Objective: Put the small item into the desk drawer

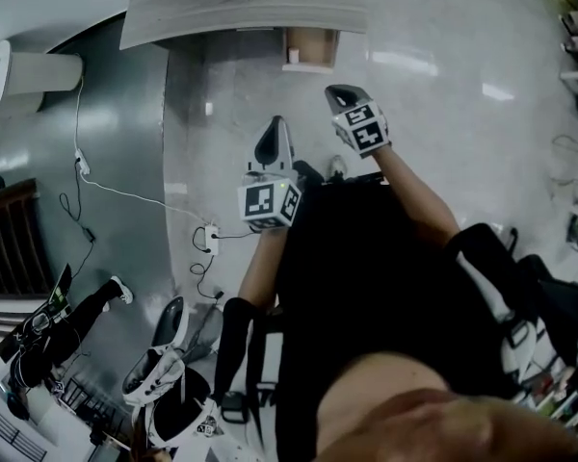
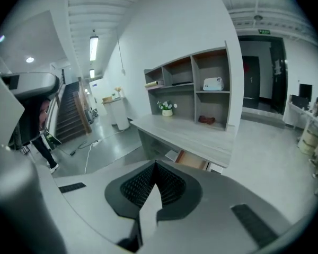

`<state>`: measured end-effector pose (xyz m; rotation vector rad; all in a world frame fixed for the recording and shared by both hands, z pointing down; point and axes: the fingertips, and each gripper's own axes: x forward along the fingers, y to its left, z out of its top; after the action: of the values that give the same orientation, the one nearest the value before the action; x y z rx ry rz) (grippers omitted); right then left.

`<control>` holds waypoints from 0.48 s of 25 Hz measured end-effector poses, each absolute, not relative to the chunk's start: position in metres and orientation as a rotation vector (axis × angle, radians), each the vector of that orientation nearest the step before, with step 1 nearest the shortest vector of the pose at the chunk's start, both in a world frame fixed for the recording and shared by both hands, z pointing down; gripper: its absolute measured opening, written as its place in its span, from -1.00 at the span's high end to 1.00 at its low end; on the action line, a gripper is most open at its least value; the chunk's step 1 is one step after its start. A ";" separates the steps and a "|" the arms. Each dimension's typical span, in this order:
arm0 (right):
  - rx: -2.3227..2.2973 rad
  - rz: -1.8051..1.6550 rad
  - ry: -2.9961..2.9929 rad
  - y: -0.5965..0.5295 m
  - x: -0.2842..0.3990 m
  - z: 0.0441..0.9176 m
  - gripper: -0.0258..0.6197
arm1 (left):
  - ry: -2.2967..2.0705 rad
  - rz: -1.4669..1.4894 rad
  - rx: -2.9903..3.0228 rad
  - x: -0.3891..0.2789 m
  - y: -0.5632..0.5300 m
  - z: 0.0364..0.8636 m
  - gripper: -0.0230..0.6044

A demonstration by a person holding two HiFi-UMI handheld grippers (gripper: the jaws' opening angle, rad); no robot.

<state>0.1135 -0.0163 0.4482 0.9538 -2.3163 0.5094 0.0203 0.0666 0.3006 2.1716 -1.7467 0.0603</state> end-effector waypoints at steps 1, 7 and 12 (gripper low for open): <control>0.964 0.514 -2.329 -0.012 0.112 0.442 0.92 | -1.743 0.060 2.175 0.018 0.068 0.299 0.97; 1.045 0.490 -2.408 0.007 0.102 0.406 0.92 | -1.746 0.053 2.190 -0.007 0.079 0.292 0.97; 1.119 0.497 -2.448 0.031 0.090 0.366 0.93 | -1.759 0.060 2.201 -0.035 0.089 0.282 0.97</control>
<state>0.0899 0.0308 0.3663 1.1194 -2.4479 0.4967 -0.0355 0.0894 0.2824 2.2008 -1.7585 0.0599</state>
